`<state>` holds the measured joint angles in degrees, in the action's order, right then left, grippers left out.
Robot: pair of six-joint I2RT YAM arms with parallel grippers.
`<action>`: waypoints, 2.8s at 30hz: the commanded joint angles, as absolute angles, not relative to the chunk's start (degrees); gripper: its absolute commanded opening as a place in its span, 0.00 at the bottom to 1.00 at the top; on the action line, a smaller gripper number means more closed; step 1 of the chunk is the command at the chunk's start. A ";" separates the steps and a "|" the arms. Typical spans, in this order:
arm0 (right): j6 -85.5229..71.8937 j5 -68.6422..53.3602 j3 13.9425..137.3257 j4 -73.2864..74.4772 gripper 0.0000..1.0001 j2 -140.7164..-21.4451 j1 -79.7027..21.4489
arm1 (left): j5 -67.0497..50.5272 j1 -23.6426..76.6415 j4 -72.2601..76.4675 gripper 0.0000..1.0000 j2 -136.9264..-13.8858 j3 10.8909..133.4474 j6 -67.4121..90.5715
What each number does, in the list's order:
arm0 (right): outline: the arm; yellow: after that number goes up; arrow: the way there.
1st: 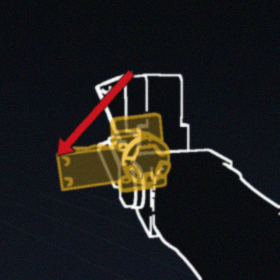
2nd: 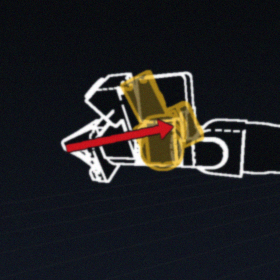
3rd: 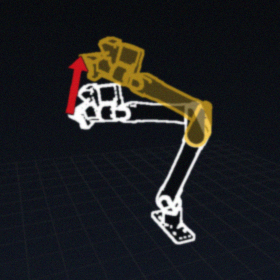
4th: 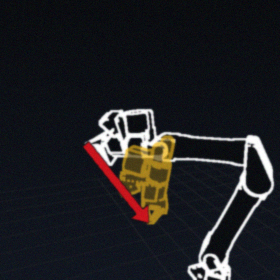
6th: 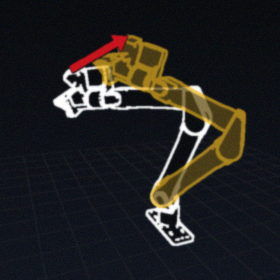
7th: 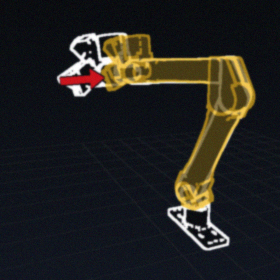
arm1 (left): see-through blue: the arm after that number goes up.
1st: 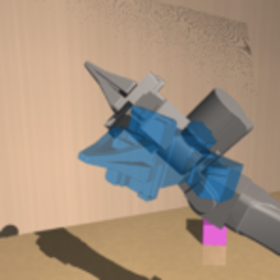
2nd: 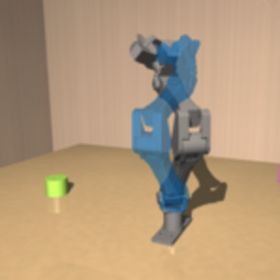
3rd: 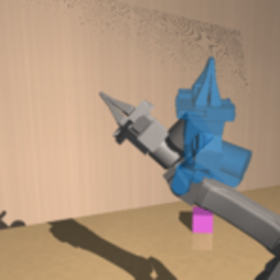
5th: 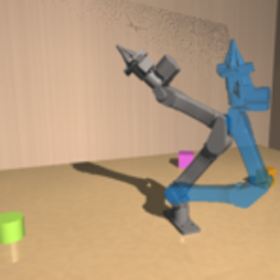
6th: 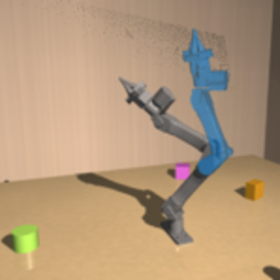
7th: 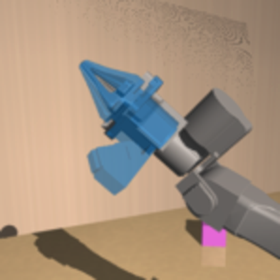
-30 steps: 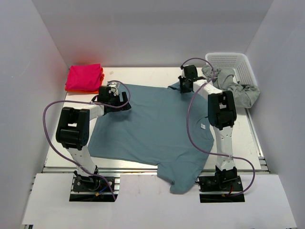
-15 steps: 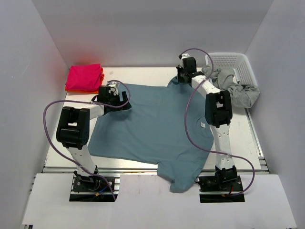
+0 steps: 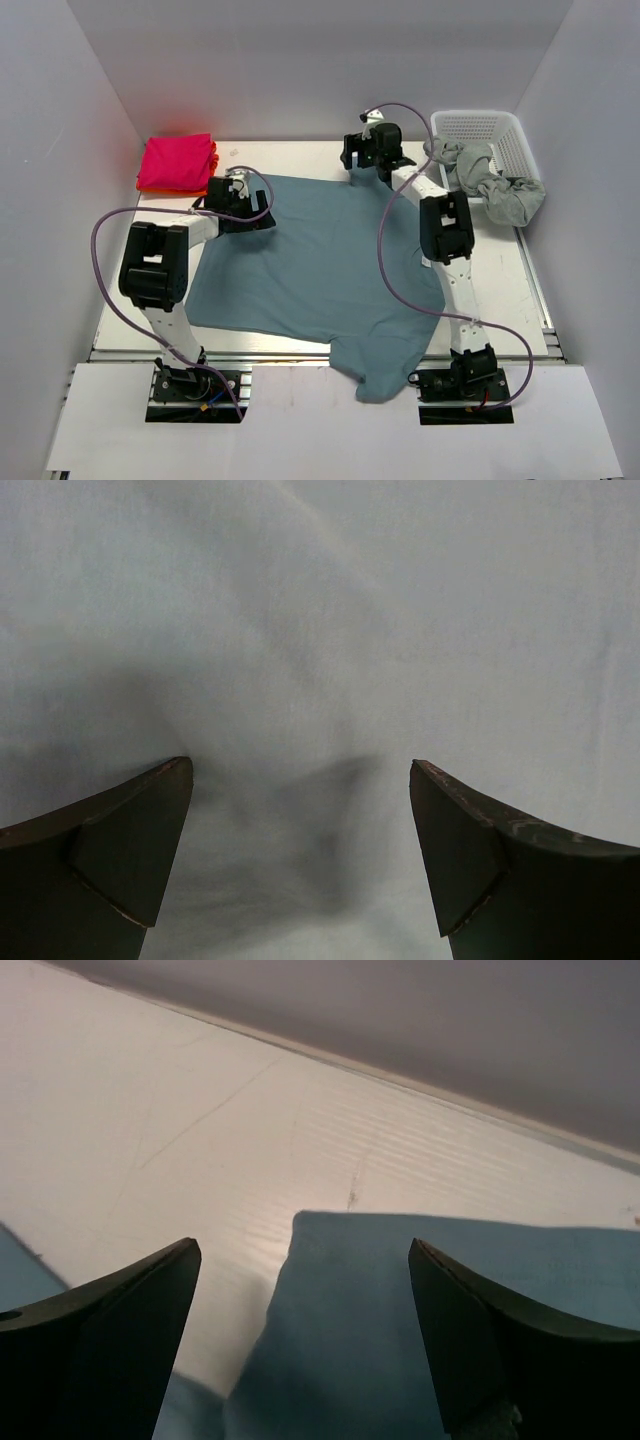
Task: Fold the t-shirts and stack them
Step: Flatten out the tshirt, then grap the side of the flattened tshirt closest away from the robot with both arms
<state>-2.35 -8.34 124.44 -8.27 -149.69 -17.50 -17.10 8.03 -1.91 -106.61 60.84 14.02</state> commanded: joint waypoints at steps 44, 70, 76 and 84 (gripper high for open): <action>-15.47 9.40 110.54 29.09 0.90 -134.29 -10.81 | -6.86 6.77 -14.06 1.00 -127.44 90.95 18.98; -14.58 -17.76 52.04 23.81 0.90 -77.96 -32.33 | -0.36 6.33 -21.62 1.00 -64.27 38.34 29.43; -18.62 -11.28 46.85 24.79 0.90 -80.41 -41.73 | 0.88 7.21 -21.01 1.00 -53.54 32.35 32.70; -22.06 -9.58 44.38 16.35 0.90 -88.67 -46.75 | 0.88 7.21 -22.15 1.00 -54.57 32.34 33.22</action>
